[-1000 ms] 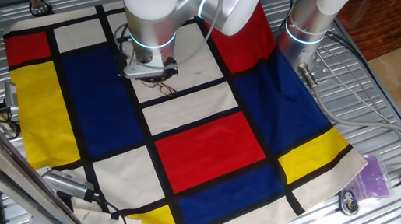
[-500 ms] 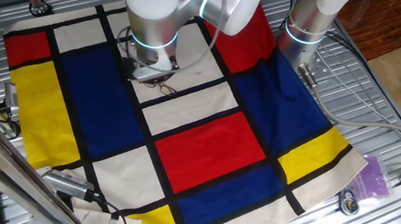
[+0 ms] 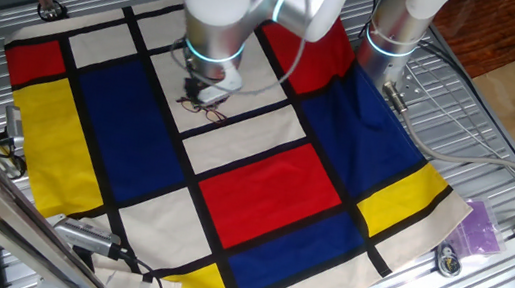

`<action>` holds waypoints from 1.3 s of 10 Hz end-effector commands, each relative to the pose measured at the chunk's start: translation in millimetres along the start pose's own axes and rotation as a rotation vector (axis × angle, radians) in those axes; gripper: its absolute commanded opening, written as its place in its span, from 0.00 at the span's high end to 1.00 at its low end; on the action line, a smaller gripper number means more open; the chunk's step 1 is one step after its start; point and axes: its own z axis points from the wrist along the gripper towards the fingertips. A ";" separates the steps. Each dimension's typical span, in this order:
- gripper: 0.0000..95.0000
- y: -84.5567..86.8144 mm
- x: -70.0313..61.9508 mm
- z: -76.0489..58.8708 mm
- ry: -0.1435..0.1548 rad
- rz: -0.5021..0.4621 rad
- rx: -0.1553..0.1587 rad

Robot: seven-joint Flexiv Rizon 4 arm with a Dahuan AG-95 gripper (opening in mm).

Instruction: Unfold the leg of the glasses (with one hand)

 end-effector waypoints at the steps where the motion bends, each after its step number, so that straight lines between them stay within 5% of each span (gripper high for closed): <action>1: 1.00 10.9 1.2 9.0 0.013 -0.021 0.025; 8: 1.00 5.1 3.5 28.8 0.024 -0.035 0.040; 13: 1.00 3.7 3.9 34.5 0.035 -0.064 0.079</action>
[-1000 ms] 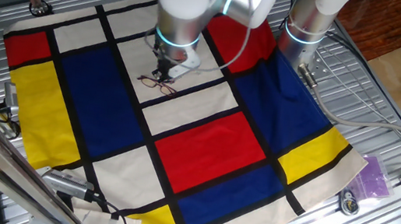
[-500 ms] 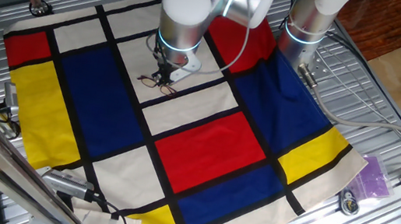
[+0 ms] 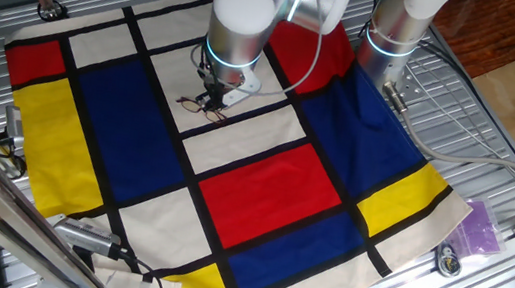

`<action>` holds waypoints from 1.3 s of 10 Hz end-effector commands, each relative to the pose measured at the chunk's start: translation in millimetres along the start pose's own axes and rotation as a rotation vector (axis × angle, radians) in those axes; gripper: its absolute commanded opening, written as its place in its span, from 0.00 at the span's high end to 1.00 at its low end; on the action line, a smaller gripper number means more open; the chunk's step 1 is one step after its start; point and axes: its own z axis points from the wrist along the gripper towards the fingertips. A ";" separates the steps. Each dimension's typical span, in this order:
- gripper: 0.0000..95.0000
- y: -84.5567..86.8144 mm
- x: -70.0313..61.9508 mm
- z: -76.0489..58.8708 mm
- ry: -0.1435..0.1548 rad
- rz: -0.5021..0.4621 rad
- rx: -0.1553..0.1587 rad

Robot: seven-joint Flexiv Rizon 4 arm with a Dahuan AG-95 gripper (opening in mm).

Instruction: Unfold the leg of the glasses (with one hand)

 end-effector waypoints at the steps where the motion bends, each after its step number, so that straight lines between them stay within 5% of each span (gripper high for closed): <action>1: 1.00 -1.2 1.3 3.6 0.005 -0.001 0.019; 13: 1.00 -8.1 -3.9 2.8 0.019 0.006 0.045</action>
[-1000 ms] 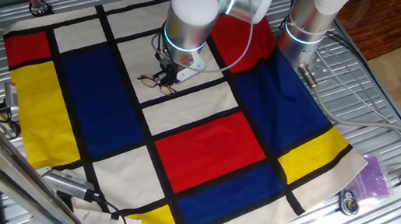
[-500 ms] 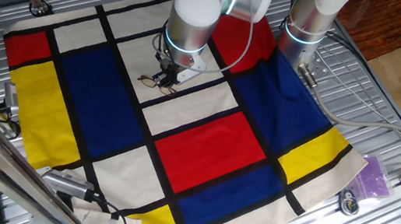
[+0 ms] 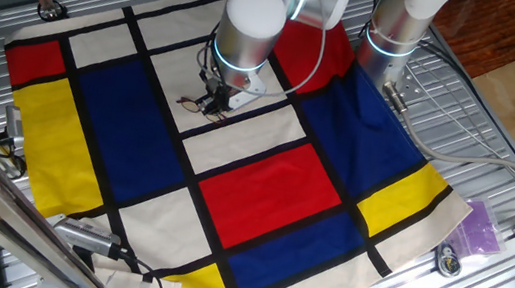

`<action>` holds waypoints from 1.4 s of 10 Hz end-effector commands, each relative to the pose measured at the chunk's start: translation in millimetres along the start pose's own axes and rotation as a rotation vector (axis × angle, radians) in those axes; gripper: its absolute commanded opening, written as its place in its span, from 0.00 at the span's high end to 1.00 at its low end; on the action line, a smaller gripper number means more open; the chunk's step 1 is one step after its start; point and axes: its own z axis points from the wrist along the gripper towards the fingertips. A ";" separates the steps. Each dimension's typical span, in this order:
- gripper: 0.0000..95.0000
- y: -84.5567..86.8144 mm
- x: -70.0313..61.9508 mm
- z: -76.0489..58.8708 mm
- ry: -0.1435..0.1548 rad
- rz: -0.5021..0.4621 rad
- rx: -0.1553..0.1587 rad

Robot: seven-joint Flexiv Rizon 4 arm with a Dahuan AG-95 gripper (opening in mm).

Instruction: Unfold the leg of the glasses (with one hand)

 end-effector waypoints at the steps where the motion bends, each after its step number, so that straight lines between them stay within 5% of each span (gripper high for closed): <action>1: 1.00 1.3 0.7 -1.0 0.002 -0.006 0.003; 14: 1.00 1.6 0.6 1.2 0.010 -0.027 0.009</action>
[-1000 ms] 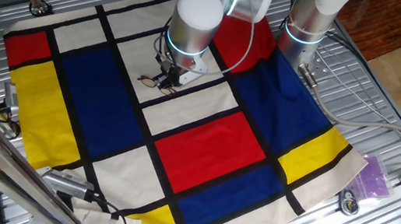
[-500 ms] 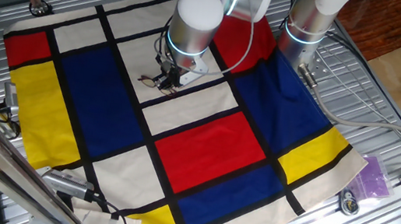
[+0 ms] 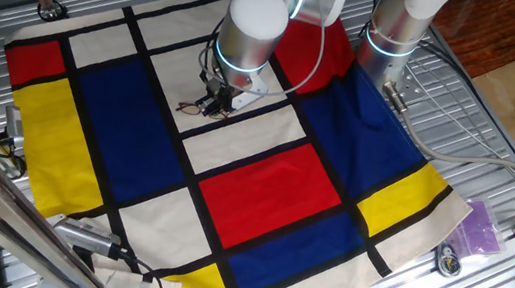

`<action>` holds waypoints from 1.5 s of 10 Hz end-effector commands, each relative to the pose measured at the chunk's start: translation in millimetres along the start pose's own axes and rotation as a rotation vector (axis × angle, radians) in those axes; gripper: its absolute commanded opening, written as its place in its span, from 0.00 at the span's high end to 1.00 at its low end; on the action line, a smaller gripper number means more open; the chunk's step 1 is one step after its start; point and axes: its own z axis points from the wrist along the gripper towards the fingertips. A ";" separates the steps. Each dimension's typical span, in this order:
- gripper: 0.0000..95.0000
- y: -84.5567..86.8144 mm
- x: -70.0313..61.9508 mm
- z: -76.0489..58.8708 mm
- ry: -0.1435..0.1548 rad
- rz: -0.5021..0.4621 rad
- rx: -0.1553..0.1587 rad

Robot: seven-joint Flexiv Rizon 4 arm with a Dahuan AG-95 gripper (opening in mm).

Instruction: Unfold the leg of the glasses (with one hand)

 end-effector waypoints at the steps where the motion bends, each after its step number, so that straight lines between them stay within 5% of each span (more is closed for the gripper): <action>1: 1.00 1.4 0.1 -5.4 0.008 -0.005 -0.009; 5: 1.00 3.8 0.1 -6.4 0.026 -0.095 -0.013; 12: 1.00 6.6 2.2 -6.9 0.022 -0.002 -0.018; 15: 1.00 8.6 3.1 -12.4 0.041 0.094 -0.060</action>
